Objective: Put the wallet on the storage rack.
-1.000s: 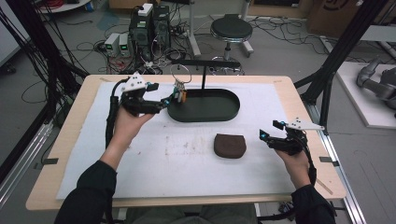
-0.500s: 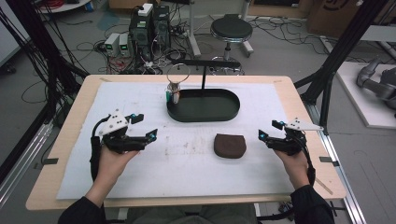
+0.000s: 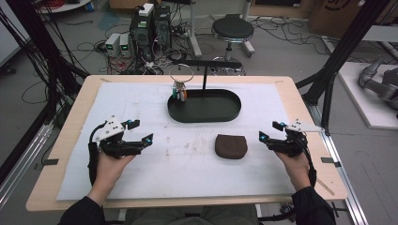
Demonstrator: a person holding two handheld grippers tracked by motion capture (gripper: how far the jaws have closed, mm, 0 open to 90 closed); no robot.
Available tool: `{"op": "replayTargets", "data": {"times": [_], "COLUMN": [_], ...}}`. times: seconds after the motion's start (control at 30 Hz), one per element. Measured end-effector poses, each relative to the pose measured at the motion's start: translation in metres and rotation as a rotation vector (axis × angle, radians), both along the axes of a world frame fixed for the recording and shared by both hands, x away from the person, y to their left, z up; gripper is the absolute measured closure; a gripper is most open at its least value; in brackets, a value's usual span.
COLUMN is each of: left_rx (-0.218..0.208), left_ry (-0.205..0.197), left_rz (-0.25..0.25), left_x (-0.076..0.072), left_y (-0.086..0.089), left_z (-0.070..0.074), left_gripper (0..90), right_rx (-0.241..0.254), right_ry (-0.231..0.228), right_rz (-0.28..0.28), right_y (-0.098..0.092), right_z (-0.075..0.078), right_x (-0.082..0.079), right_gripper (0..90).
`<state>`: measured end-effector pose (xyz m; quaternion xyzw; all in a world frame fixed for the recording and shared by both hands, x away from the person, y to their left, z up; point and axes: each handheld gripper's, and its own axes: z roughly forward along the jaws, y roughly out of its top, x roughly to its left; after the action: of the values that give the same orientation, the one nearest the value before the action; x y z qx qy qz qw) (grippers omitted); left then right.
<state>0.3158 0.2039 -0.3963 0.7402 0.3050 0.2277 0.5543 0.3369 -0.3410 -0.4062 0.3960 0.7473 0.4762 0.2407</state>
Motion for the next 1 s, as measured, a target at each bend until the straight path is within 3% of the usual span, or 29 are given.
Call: {"op": "replayTargets", "data": {"times": [0.1, 0.53, 0.87, 1.0], "left_rx": [0.02, 0.022, 0.03, 0.029], "left_ry": [-0.008, 0.019, 0.023, 0.025], "left_rz": [-0.009, -0.031, -0.046, -0.047], "left_x": [0.0, 0.0, -0.002, -0.003], "left_y": [-0.003, -0.008, -0.011, -0.011], "left_z": [-0.001, -0.008, -0.009, -0.009], "left_gripper": [23.7, 23.6, 23.7, 23.7], "right_rx": [-0.002, -0.014, -0.041, -0.034], "right_ry": [0.001, 0.044, 0.18, 0.229], "right_rz": [0.004, 0.035, 0.075, 0.076], "right_y": [0.0, 0.014, 0.04, 0.045], "right_z": [-0.001, -0.007, -0.023, -0.027], "right_x": [0.0, 0.008, 0.028, 0.035], "right_gripper": [24.7, 27.6, 43.8, 45.2]}}
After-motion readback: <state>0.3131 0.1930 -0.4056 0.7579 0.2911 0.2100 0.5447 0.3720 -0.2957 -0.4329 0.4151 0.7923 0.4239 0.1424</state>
